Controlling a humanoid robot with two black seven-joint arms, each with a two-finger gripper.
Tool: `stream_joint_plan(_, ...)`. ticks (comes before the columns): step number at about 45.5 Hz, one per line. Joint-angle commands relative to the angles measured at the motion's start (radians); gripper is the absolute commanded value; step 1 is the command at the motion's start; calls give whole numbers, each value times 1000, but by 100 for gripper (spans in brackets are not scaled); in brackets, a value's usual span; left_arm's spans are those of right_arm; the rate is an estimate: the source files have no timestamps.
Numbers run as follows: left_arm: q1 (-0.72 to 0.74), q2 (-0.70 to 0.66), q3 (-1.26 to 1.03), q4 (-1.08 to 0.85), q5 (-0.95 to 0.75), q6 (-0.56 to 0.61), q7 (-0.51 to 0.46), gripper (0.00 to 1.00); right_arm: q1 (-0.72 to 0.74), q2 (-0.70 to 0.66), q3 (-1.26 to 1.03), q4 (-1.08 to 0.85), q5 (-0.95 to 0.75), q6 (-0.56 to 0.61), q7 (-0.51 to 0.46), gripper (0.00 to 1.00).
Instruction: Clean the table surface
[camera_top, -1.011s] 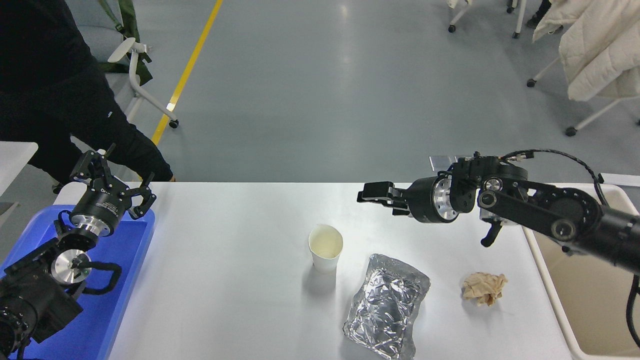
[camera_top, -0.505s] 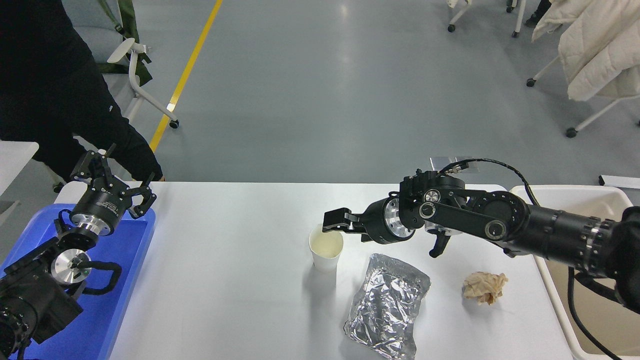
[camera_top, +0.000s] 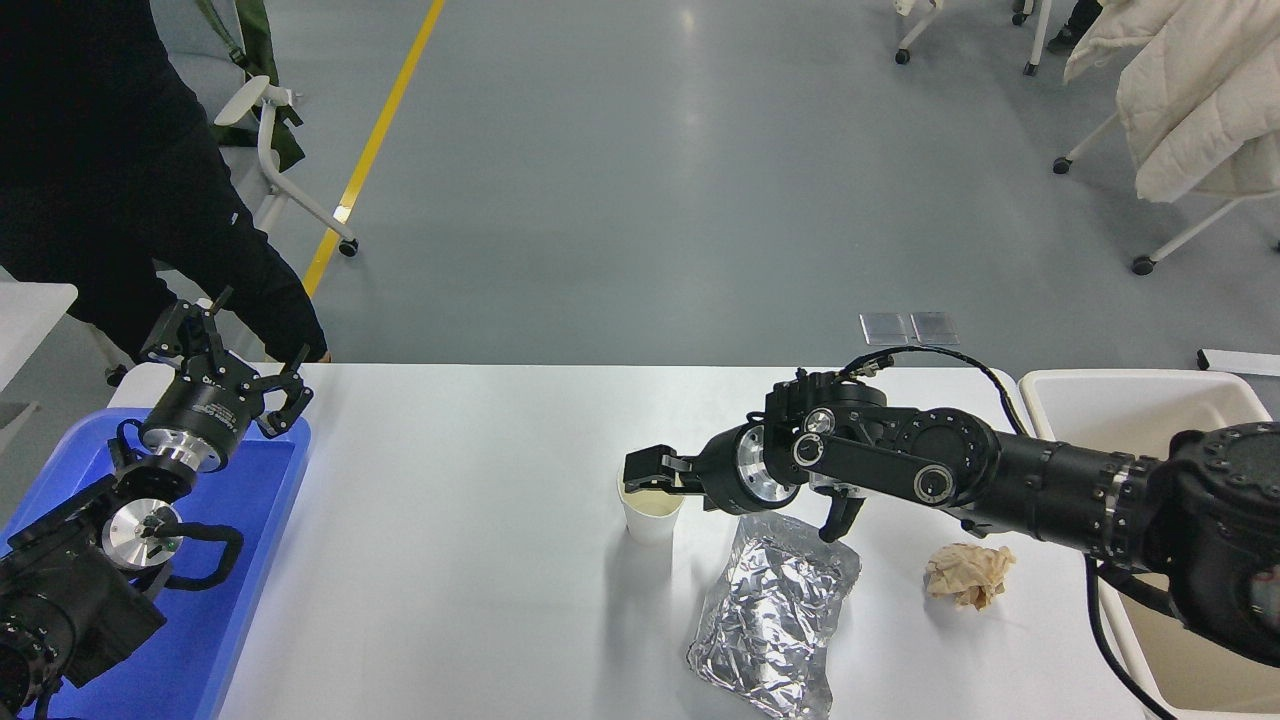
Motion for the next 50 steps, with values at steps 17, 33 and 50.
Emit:
stream_joint_plan(17, 0, 0, 0, 0, 0, 0, 0, 100, -33, 68, -26, -117, -13, -22, 6, 93)
stream_joint_plan(33, 0, 0, 0, 0, 0, 0, 0, 100, -41, 68, -29, -180, -16, -21, 20, 49)
stream_joint_plan(50, 0, 0, 0, 0, 0, 0, 0, 100, -49, 68, -26, -176, -9, -22, 21, 49)
